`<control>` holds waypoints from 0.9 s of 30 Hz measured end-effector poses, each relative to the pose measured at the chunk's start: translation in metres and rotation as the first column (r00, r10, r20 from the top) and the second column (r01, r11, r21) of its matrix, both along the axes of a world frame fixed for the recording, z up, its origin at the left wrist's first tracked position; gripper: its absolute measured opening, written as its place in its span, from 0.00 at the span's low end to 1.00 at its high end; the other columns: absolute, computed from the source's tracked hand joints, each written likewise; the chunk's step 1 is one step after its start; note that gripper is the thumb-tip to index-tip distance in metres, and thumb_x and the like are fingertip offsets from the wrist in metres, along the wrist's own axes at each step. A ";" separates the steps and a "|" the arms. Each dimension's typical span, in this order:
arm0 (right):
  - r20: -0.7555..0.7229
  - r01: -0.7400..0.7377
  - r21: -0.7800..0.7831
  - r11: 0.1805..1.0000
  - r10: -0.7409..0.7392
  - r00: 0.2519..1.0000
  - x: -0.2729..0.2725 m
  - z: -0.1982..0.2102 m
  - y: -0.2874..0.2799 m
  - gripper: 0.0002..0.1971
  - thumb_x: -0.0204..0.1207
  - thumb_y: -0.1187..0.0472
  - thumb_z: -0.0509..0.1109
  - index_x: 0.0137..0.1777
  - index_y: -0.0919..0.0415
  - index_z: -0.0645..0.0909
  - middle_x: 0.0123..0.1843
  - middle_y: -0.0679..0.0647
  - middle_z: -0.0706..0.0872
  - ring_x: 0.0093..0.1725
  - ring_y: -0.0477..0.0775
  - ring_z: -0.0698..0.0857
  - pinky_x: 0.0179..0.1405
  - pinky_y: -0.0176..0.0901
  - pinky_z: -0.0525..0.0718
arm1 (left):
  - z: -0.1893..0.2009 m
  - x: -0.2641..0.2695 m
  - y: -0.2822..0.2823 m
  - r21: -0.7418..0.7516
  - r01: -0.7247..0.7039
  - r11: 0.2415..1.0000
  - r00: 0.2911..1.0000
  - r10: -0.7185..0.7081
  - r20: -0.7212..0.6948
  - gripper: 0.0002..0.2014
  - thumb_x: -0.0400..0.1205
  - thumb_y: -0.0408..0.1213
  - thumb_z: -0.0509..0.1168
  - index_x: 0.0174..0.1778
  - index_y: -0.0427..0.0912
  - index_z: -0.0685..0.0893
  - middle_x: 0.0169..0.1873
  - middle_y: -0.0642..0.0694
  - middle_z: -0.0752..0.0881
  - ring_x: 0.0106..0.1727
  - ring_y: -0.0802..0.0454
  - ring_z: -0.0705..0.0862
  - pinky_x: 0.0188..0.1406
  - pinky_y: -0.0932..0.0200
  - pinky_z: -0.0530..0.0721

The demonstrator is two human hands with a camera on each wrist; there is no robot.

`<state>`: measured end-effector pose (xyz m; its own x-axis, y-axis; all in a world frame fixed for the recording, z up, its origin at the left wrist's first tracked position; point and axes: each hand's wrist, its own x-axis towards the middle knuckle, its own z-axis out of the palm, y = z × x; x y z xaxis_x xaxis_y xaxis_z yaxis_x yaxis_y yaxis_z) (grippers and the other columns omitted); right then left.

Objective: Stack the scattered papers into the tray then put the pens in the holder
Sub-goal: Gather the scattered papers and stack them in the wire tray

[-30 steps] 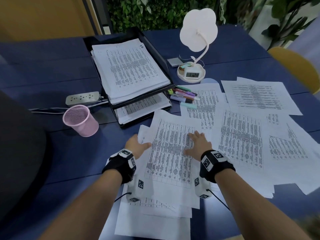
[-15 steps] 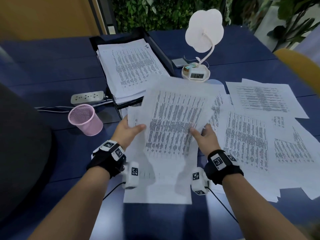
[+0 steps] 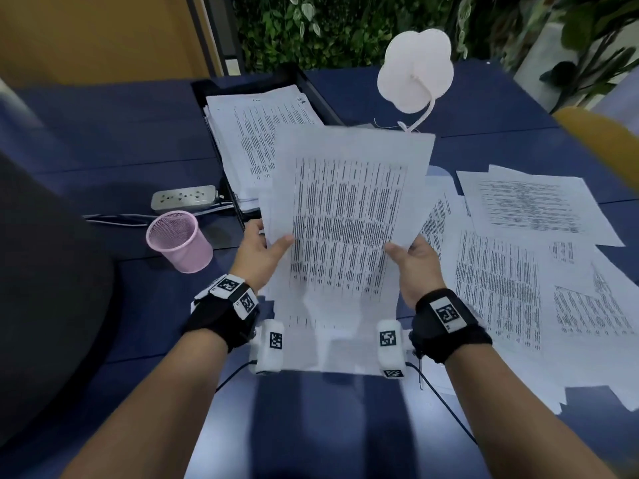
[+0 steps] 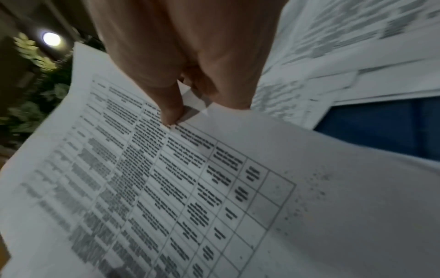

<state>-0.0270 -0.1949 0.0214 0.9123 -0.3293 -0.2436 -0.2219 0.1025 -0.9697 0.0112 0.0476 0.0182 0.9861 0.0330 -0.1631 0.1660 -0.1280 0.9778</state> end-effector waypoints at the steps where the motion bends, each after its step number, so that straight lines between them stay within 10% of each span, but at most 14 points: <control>1: 0.050 0.009 0.002 1.000 -0.009 0.999 0.002 0.009 0.003 0.09 0.80 0.72 0.65 0.55 0.61 0.77 0.50 0.50 0.86 0.45 0.39 0.84 0.38 0.20 0.80 | 0.002 0.001 -0.001 0.054 0.030 0.998 1.000 -0.030 -0.007 0.24 0.72 0.52 0.71 0.59 0.49 0.70 0.61 0.42 0.82 0.64 0.44 0.81 0.67 0.40 0.78; 6: 0.293 0.065 -0.118 0.991 -0.028 0.956 0.013 0.055 0.017 0.11 0.79 0.73 0.65 0.47 0.54 0.77 0.41 0.37 0.85 0.38 0.31 0.84 0.43 0.26 0.81 | 0.016 0.011 -0.010 0.291 -0.006 0.957 0.997 -0.018 0.080 0.31 0.84 0.47 0.61 0.78 0.36 0.59 0.74 0.41 0.72 0.75 0.45 0.69 0.74 0.51 0.68; 12: 0.484 0.161 -0.152 0.975 -0.068 0.872 0.019 0.077 0.029 0.12 0.81 0.70 0.63 0.63 0.66 0.74 0.52 0.45 0.85 0.52 0.35 0.84 0.60 0.34 0.81 | 0.064 0.007 -0.025 0.220 -0.232 0.947 0.885 0.112 0.452 0.10 0.86 0.34 0.57 0.61 0.36 0.70 0.41 0.47 0.75 0.38 0.55 0.72 0.38 0.64 0.70; 18: 0.352 0.089 -0.229 0.969 -0.002 0.936 0.017 0.054 0.023 0.18 0.78 0.66 0.67 0.68 0.61 0.71 0.62 0.54 0.84 0.61 0.48 0.84 0.65 0.45 0.81 | 0.051 0.002 -0.023 0.219 -0.059 0.974 0.972 0.006 0.235 0.33 0.81 0.44 0.63 0.79 0.37 0.59 0.72 0.43 0.74 0.73 0.47 0.73 0.74 0.53 0.70; 24: 0.291 0.083 -0.144 0.986 -0.038 0.956 0.018 0.043 0.010 0.12 0.77 0.70 0.68 0.56 0.55 0.77 0.51 0.46 0.87 0.49 0.40 0.86 0.53 0.38 0.81 | 0.045 0.000 -0.019 -0.146 -0.054 0.988 0.983 0.078 0.165 0.23 0.76 0.29 0.67 0.66 0.45 0.71 0.63 0.46 0.83 0.65 0.52 0.81 0.73 0.42 0.74; 27: 0.267 0.062 -0.098 0.993 -0.034 0.963 0.019 0.040 0.012 0.15 0.77 0.73 0.67 0.58 0.55 0.76 0.52 0.48 0.87 0.51 0.44 0.86 0.55 0.40 0.82 | 0.038 0.000 -0.023 -0.187 -0.026 0.982 0.995 0.043 0.088 0.35 0.72 0.39 0.71 0.75 0.40 0.66 0.71 0.44 0.77 0.73 0.50 0.75 0.76 0.44 0.71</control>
<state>-0.0085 -0.1830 0.0614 0.9221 -0.3847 0.0424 0.0469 0.0021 -0.9989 0.0110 0.0248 0.0559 0.9959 0.0447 -0.0789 0.0761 0.0612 0.9952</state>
